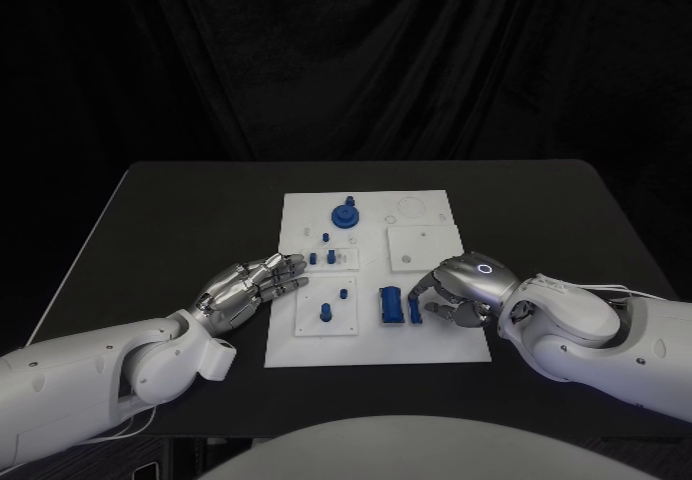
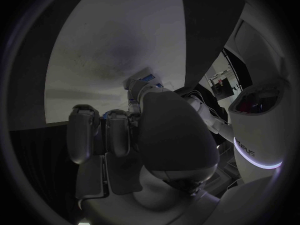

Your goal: Assemble the parts on the task board

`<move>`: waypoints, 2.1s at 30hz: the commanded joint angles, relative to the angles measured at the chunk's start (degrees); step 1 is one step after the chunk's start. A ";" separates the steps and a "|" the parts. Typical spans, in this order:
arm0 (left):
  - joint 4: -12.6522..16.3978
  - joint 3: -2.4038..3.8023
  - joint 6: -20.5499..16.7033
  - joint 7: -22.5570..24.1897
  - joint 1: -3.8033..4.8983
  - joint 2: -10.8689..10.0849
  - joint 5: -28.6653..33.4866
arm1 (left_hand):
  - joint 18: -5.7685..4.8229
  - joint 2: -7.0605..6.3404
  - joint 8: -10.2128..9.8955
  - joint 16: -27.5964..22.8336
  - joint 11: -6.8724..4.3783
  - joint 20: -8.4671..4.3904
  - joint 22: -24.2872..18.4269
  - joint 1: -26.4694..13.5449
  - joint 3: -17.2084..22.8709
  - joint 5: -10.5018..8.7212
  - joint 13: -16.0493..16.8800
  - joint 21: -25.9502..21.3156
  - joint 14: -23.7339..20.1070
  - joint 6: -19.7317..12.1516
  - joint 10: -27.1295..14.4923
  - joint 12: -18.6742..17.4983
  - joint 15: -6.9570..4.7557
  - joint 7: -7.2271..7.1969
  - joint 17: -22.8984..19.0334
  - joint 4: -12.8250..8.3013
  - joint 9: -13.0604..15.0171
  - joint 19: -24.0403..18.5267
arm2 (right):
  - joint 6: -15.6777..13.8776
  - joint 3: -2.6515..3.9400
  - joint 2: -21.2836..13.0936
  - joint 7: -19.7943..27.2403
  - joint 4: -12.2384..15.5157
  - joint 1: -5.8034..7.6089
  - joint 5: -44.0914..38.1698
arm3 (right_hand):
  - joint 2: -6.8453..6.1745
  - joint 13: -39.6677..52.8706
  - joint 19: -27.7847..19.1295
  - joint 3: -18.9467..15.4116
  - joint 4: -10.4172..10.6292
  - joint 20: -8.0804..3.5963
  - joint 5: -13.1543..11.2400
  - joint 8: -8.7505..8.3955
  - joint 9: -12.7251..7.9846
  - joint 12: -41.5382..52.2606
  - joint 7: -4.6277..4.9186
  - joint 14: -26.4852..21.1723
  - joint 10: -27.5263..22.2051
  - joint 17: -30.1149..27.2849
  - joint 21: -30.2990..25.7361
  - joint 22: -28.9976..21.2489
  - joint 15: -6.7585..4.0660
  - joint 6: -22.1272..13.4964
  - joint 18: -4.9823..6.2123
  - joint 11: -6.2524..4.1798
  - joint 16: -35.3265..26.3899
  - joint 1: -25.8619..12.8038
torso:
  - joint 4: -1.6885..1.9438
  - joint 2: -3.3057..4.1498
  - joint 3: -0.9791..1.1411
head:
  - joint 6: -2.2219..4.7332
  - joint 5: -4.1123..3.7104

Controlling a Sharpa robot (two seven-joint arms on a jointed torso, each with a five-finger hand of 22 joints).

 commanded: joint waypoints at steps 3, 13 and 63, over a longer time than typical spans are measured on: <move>-0.04 -0.08 0.25 0.26 -0.21 0.10 0.20 | -0.93 -0.10 0.36 0.26 0.19 0.20 -0.04 -0.03 0.34 0.19 0.06 0.06 0.37 0.36 0.35 0.23 0.12 2.38 0.10 -0.02 0.07 0.32 | 2.31 -0.07 0.18 -1.85 -0.41 -0.24 -0.17 | -0.21 12.06 2.40 0.04 -0.37 -0.40 -0.07 -0.24 -0.12 -0.07 0.09 4.34 4.47 6.27 -0.43 12.39 -0.44 -0.44 -0.21 -0.24 -0.05 0.16 | 0.00 -0.03 0.01 | -0.01 0.07; 0.80 -0.07 -1.08 2.30 -0.22 -0.44 0.20 | -1.03 -0.32 0.61 0.61 0.35 0.22 0.11 0.20 0.63 0.33 0.10 0.16 0.66 0.95 0.68 0.53 0.33 2.38 0.16 -0.35 0.13 0.58 | -4.77 -0.04 -1.39 1.41 0.34 -0.17 -0.11 | 0.04 10.63 2.00 0.00 -0.42 0.00 0.02 0.77 0.20 -0.83 1.01 4.17 3.67 5.51 -1.30 12.10 0.28 2.19 -0.05 0.63 -0.44 -0.20 | -0.02 -0.06 0.04 | -0.01 0.36; -5.95 1.64 -12.05 1.01 8.41 7.68 -1.61 | -6.26 -16.46 -6.75 -8.64 -15.20 -16.65 -11.10 -67.71 3.45 -26.63 -3.22 -3.55 -6.78 -31.53 -15.19 -20.57 -15.15 -9.63 -1.86 -11.93 -3.68 -9.38 | -1.76 3.84 5.35 41.62 -11.93 1.47 85.17 | 9.80 -74.93 -84.05 -27.12 -11.45 -1.85 -9.10 -6.32 -4.15 -88.59 -4.31 -84.03 -84.03 -74.90 -82.27 -74.91 4.51 -56.70 -2.26 1.13 -85.90 -79.32 | -1.67 -7.09 1.43 | 3.52 1.37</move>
